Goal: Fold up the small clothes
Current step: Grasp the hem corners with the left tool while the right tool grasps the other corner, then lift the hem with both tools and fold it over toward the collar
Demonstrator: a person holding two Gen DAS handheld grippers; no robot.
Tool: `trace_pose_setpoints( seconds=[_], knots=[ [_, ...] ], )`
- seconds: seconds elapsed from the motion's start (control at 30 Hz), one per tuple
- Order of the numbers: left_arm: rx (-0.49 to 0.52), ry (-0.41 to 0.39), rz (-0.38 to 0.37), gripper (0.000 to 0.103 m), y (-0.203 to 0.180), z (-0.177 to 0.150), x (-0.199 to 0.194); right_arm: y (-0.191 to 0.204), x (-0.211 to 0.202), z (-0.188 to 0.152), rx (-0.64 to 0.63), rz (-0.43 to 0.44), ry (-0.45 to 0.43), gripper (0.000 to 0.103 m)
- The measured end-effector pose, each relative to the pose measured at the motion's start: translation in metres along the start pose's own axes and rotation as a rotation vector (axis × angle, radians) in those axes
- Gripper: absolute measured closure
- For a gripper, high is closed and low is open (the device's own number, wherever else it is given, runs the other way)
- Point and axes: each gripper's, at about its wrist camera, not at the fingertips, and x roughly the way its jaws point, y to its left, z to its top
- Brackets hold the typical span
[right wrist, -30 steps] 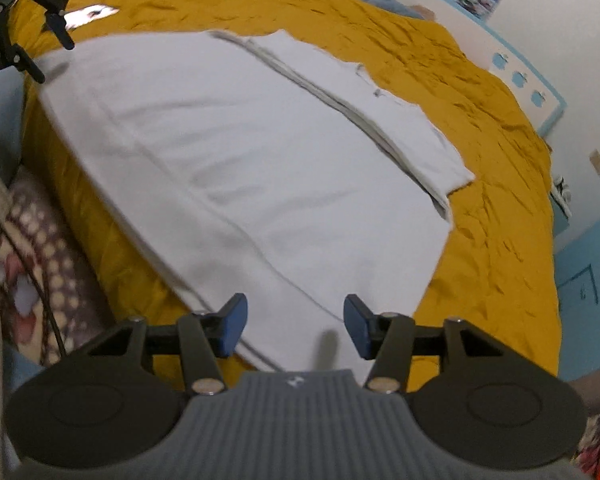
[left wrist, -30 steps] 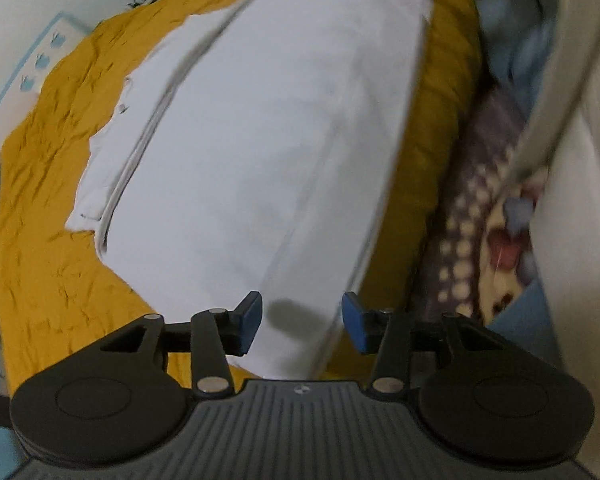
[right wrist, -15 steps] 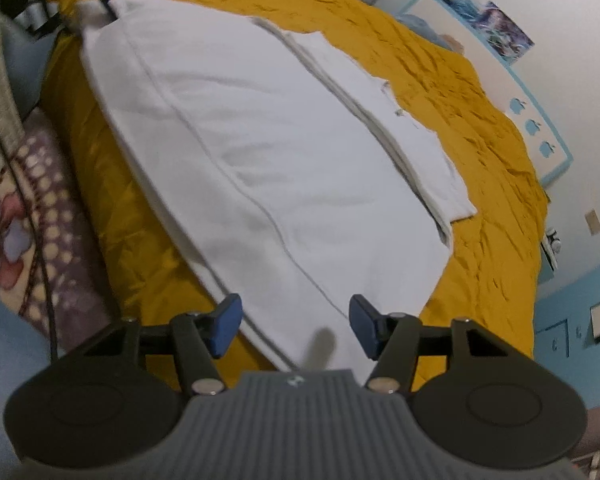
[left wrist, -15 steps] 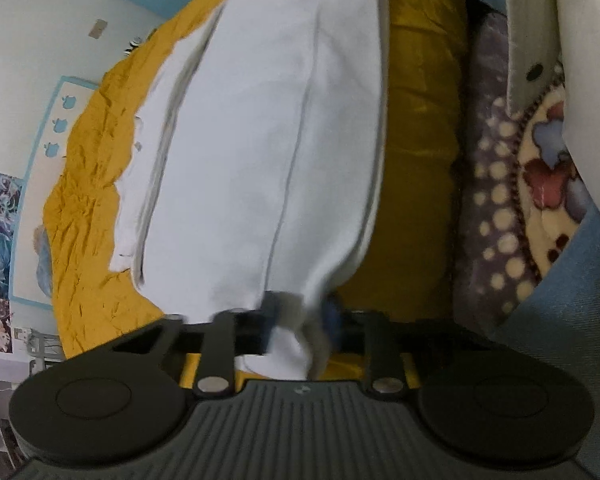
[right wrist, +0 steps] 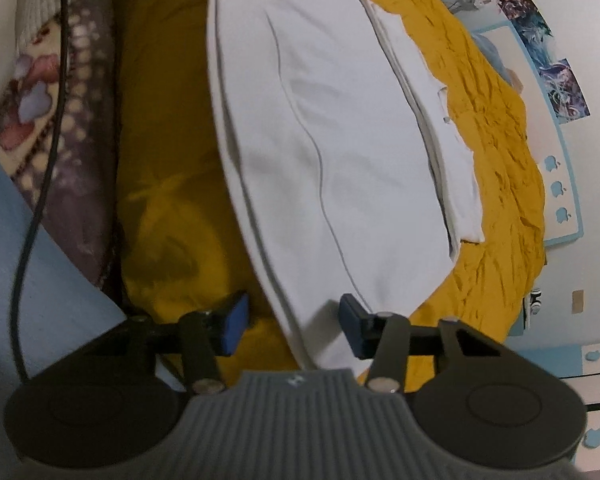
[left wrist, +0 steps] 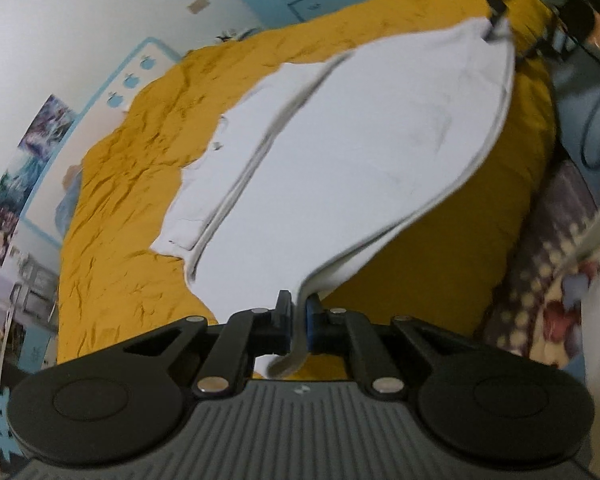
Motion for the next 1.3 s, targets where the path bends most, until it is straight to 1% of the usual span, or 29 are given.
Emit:
trace_pose_setpoints(
  seconds=[0.07,0.13,0.17,0.27,0.4,0.5,0.63,0.73,0.8,1.07,1.13,1.3],
  knots=[
    [-0.021,-0.002,0.014,0.096,-0.001,0.001,-0.001,-0.002,-0.002,0.000,0.022,0.010,-0.008,0.075],
    [-0.039,-0.002,0.022,0.096,0.000,0.000,-0.001,-0.005,-0.008,0.000,0.053,0.014,-0.024,0.095],
    [-0.051,-0.001,0.021,0.096,0.000,-0.001,-0.001,-0.008,-0.013,-0.001,0.078,0.003,-0.036,0.103],
    [-0.088,-0.008,0.029,0.096,0.004,-0.002,-0.005,-0.020,-0.023,-0.002,0.162,-0.020,-0.065,0.103],
    [-0.143,-0.033,0.058,0.097,0.015,0.002,-0.010,-0.039,-0.035,-0.002,0.269,-0.084,-0.107,0.103],
    [-0.171,-0.053,0.079,0.097,0.031,0.010,-0.012,-0.056,-0.044,0.004,0.309,-0.141,-0.137,0.103],
    [-0.175,-0.085,0.122,0.097,0.057,0.022,-0.013,-0.085,-0.050,0.013,0.327,-0.193,-0.160,0.103],
    [-0.170,-0.105,0.160,0.097,0.080,0.034,-0.008,-0.112,-0.052,0.020,0.364,-0.248,-0.174,0.103],
    [-0.156,-0.106,0.197,0.097,0.094,0.044,-0.001,-0.131,-0.053,0.025,0.388,-0.282,-0.183,0.103],
    [-0.098,-0.111,0.276,0.097,0.149,0.087,0.037,-0.209,-0.040,0.055,0.378,-0.407,-0.202,0.103],
    [-0.093,-0.104,0.290,0.097,0.165,0.098,0.049,-0.232,-0.030,0.063,0.374,-0.437,-0.205,0.103],
    [-0.080,-0.084,0.319,0.097,0.203,0.120,0.084,-0.289,0.003,0.083,0.383,-0.471,-0.218,0.103]
  ],
)
